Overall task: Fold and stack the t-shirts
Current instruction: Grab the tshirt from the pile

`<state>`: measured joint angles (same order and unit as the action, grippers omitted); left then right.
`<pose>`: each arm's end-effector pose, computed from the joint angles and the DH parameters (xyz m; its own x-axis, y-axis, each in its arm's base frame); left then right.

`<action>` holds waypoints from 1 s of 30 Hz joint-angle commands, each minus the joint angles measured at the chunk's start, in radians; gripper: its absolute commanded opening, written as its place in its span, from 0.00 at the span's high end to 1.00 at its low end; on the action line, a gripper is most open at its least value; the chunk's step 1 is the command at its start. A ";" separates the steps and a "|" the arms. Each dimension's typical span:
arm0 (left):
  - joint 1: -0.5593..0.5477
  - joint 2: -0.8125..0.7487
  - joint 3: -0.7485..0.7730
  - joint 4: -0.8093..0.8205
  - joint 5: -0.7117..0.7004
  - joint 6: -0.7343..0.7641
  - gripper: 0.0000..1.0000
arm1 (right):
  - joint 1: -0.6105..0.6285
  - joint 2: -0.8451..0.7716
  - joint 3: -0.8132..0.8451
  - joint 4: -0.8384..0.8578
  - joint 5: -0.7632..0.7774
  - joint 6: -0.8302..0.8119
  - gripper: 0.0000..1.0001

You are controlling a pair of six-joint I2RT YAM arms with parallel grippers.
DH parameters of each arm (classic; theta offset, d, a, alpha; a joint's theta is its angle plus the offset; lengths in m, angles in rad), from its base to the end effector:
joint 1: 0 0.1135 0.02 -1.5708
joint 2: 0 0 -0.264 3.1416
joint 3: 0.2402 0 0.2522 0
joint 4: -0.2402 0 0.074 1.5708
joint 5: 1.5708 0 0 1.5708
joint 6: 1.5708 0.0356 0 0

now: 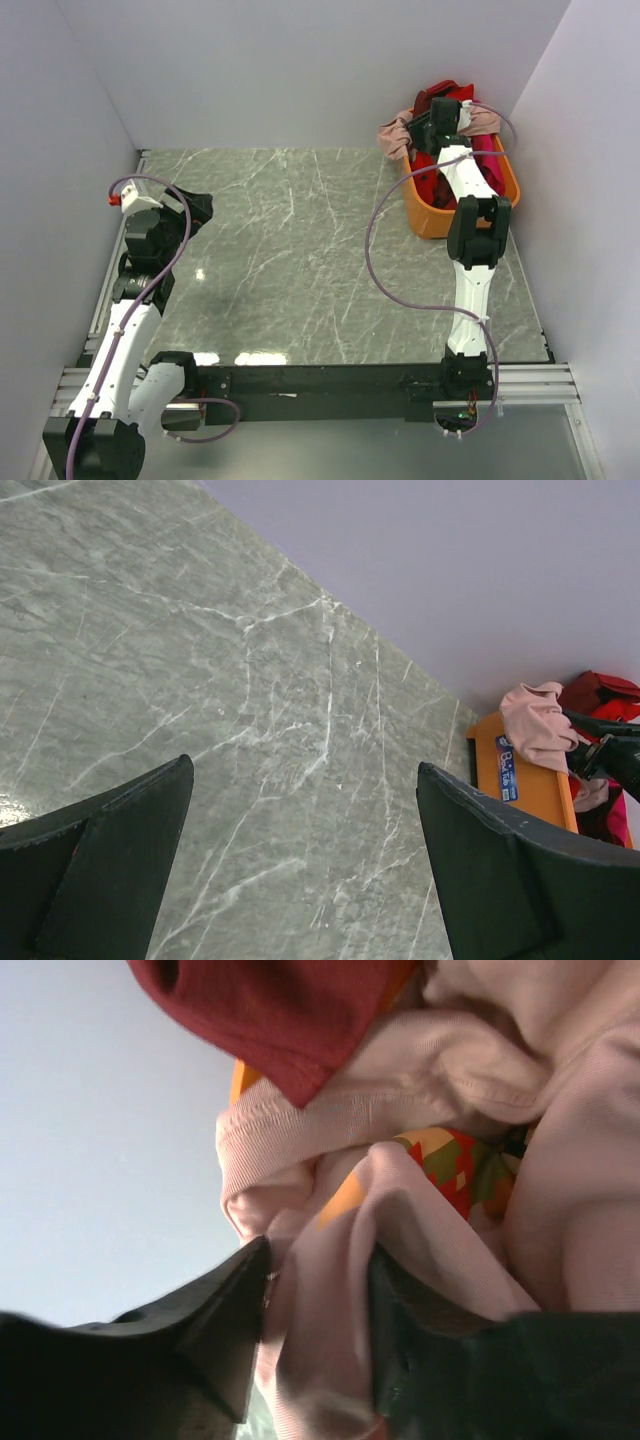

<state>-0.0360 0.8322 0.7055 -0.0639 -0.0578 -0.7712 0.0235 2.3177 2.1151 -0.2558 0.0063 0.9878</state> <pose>0.2003 -0.0052 0.3165 -0.1213 -0.6919 -0.7117 -0.1468 0.7216 -0.6765 0.5495 0.0127 0.2682 -0.2584 0.8290 -0.4960 0.3595 0.5591 0.7471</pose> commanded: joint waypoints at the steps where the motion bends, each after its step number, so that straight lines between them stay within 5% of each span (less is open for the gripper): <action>1: 0.004 0.001 0.011 0.047 0.018 0.016 0.01 | -0.011 -0.023 0.026 0.076 0.017 0.002 0.53; 9: 0.004 0.007 0.011 0.056 0.038 0.012 0.01 | -0.014 -0.081 0.031 0.084 0.047 -0.073 0.71; 14: 0.004 0.018 0.011 0.056 0.047 0.004 0.01 | -0.014 -0.133 0.023 0.102 0.047 -0.123 0.99; 30: 0.004 0.022 0.023 0.082 0.081 0.001 0.01 | 0.032 -0.449 -0.093 0.174 0.075 -0.268 1.00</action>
<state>-0.0360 0.8577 0.7055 -0.0231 -0.0078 -0.7723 0.0319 2.0087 2.0071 -0.1875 0.0521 0.7807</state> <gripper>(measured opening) 0.995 0.020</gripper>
